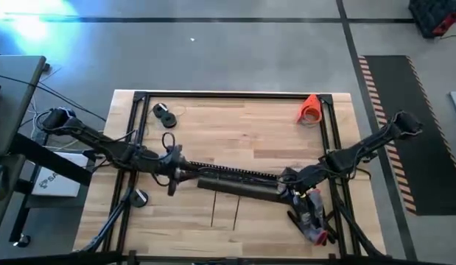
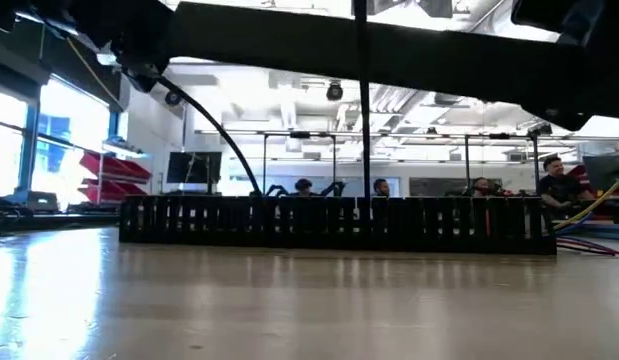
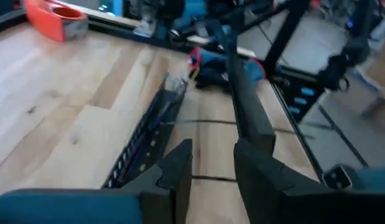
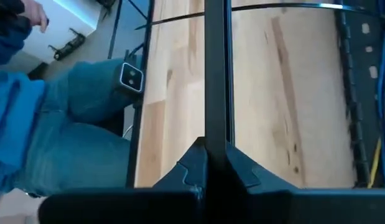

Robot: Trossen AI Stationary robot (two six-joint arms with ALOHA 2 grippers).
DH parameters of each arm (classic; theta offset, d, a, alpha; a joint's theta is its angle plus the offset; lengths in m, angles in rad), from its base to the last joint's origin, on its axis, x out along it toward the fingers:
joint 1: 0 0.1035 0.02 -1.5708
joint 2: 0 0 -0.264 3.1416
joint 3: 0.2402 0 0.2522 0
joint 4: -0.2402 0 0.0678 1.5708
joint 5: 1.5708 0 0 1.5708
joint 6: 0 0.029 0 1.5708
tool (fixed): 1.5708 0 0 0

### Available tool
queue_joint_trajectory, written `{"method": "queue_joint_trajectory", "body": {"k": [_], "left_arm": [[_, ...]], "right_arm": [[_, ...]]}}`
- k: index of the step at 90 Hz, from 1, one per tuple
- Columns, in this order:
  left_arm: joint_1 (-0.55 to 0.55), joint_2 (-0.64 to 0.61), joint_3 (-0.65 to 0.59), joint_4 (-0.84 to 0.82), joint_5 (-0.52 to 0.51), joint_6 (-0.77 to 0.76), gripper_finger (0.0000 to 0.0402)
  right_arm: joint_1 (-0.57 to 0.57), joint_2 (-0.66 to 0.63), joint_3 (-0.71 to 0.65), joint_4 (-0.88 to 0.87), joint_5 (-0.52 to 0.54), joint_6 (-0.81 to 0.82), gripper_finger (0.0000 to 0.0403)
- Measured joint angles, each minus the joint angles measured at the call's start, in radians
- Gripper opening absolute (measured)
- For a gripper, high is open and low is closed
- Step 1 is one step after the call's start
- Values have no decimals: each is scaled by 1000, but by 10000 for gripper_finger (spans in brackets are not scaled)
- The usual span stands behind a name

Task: Ziptie cables
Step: Close the black cable duct

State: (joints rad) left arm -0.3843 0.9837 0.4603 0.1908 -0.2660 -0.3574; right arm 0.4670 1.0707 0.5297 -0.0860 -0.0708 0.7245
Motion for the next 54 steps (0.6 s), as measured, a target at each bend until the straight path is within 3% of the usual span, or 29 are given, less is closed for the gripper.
{"method": "queue_joint_trajectory", "body": {"k": [25,54], "left_arm": [[-31,82,0,4,101,-16,208],[-102,153,56,7,120,-27,209]], "right_arm": [[0,0,0,-2,-7,-11,0],[0,0,0,-6,-11,-17,0]]}}
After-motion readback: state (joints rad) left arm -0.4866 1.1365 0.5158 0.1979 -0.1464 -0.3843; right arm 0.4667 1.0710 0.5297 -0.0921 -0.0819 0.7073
